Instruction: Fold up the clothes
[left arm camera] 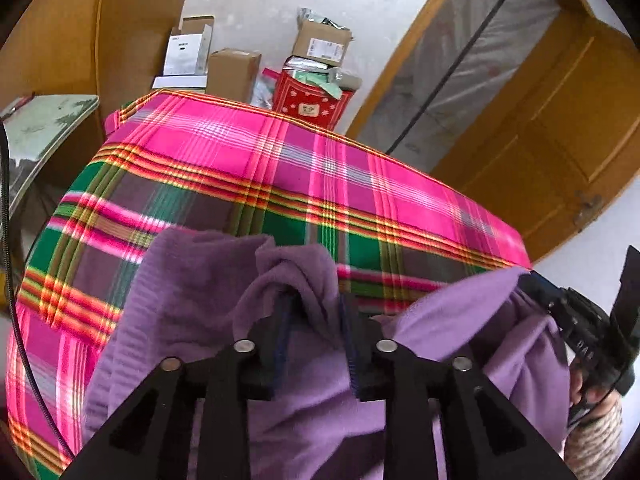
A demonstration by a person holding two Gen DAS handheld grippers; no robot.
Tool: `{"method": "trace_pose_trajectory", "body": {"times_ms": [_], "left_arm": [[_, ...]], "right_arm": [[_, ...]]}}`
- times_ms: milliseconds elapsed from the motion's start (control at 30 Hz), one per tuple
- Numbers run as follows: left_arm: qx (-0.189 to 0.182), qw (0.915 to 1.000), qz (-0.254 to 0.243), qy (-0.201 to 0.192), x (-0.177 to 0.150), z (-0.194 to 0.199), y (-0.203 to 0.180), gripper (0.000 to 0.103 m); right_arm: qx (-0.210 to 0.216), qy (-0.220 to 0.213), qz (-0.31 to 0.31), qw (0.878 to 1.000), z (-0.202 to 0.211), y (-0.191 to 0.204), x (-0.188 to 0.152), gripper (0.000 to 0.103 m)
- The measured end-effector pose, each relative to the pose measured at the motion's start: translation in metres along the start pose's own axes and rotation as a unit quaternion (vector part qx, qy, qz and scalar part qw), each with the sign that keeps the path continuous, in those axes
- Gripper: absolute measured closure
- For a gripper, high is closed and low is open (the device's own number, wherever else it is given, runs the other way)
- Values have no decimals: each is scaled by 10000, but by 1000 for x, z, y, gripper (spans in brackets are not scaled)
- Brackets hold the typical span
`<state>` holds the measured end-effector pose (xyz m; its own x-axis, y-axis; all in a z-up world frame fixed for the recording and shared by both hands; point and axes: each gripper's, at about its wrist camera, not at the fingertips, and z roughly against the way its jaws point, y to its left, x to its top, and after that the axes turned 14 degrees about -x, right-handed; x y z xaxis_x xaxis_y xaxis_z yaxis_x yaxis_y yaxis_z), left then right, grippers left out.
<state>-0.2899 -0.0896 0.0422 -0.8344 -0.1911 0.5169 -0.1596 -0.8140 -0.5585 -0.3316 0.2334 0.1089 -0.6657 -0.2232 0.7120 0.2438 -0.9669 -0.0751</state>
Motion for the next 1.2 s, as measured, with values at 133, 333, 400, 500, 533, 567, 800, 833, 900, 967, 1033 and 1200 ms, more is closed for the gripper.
{"method": "trace_pose_trajectory", "body": {"times_ms": [133, 333, 400, 500, 533, 567, 800, 833, 900, 967, 1033, 1200], "left_arm": [[-208, 9998, -49, 18, -15, 16, -6, 61], [-543, 9964, -652, -61, -41, 37, -38, 61], [-661, 9937, -908, -18, -48, 37, -49, 52], [-505, 9926, -1094, 122, -54, 26, -58, 51], [-490, 9927, -1092, 174, -56, 22, -59, 51], [-472, 9925, -1103, 227, -57, 18, -60, 51], [-370, 9888, -1361, 484, -66, -6, -75, 51], [-371, 9884, -1375, 535, -67, -10, -77, 51], [-334, 9880, -1370, 626, -69, -17, -79, 51], [-303, 9874, -1381, 716, -73, -22, -82, 51], [-237, 9863, -1439, 775, -76, -25, -84, 52], [-145, 9855, -1472, 829, -80, -28, -83, 76]], "right_arm": [[274, -61, -352, 9990, 25, -14, -6, 82], [751, -195, -783, 9939, 74, -34, -29, 74], [926, -245, -773, 9924, 94, -36, -49, 69], [1047, -240, -619, 9923, 114, -31, -84, 65], [1085, -208, -575, 9922, 118, -28, -95, 64], [1078, -192, -562, 9924, 123, -25, -106, 64], [1142, -202, -580, 9916, 138, -7, -149, 64], [1124, -203, -502, 9922, 137, -4, -151, 64], [1027, -225, -324, 9939, 134, 6, -150, 64], [908, -203, -222, 9954, 129, 13, -147, 61], [919, -111, -239, 9954, 123, 15, -144, 63], [670, -164, -38, 9976, 120, 16, -138, 93]]}}
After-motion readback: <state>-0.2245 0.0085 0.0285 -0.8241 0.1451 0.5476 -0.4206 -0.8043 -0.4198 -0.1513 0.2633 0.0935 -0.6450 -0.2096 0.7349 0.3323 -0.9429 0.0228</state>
